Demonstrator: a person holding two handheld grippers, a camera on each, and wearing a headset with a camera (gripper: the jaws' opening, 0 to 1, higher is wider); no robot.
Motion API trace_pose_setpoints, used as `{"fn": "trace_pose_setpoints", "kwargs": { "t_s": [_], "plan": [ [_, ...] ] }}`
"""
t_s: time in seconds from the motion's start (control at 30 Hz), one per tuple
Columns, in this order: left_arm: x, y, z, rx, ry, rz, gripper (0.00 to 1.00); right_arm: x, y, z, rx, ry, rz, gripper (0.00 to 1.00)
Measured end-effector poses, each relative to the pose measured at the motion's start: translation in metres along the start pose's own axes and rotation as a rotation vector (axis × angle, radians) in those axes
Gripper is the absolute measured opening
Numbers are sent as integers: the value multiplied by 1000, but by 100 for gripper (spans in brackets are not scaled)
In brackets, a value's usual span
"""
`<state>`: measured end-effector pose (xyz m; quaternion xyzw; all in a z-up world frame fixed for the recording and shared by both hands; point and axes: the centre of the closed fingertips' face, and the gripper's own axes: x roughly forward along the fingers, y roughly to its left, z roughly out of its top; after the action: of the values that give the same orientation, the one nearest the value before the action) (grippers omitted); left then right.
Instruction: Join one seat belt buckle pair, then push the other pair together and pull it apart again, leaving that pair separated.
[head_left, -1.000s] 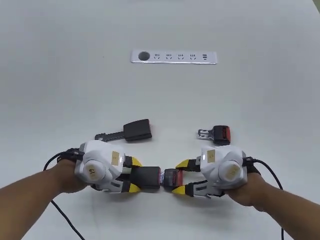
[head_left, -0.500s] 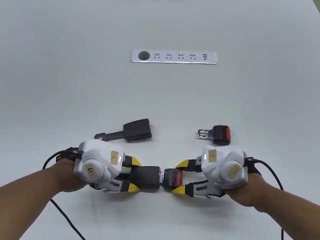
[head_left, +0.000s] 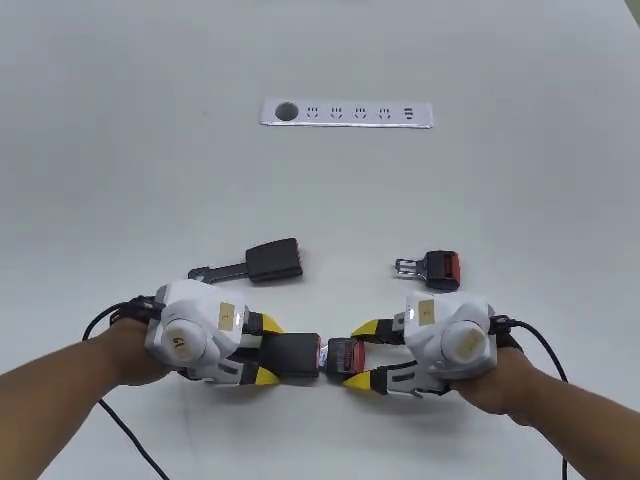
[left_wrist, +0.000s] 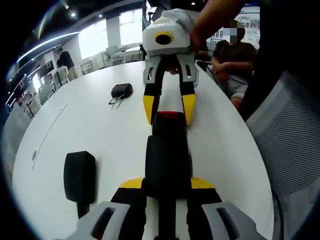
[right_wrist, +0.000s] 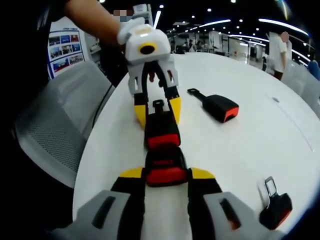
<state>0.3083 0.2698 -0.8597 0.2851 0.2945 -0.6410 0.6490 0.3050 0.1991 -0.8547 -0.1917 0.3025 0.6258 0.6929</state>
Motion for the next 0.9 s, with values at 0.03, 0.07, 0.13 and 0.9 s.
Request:
{"fn": "trace_pose_setpoints", "kwargs": {
  "t_s": [0.03, 0.07, 0.13, 0.9],
  "plan": [
    [0, 0, 0, -1, 2, 0, 31, 0, 0, 0, 0, -2, 0, 32],
    [0, 0, 0, -1, 4, 0, 31, 0, 0, 0, 0, -2, -1, 32],
    [0, 0, 0, -3, 6, -3, 31, 0, 0, 0, -2, 0, -2, 32],
    [-17, 19, 25, -62, -8, 167, 69, -8, -8, 14, 61, -29, -86, 71]
  ]
}}
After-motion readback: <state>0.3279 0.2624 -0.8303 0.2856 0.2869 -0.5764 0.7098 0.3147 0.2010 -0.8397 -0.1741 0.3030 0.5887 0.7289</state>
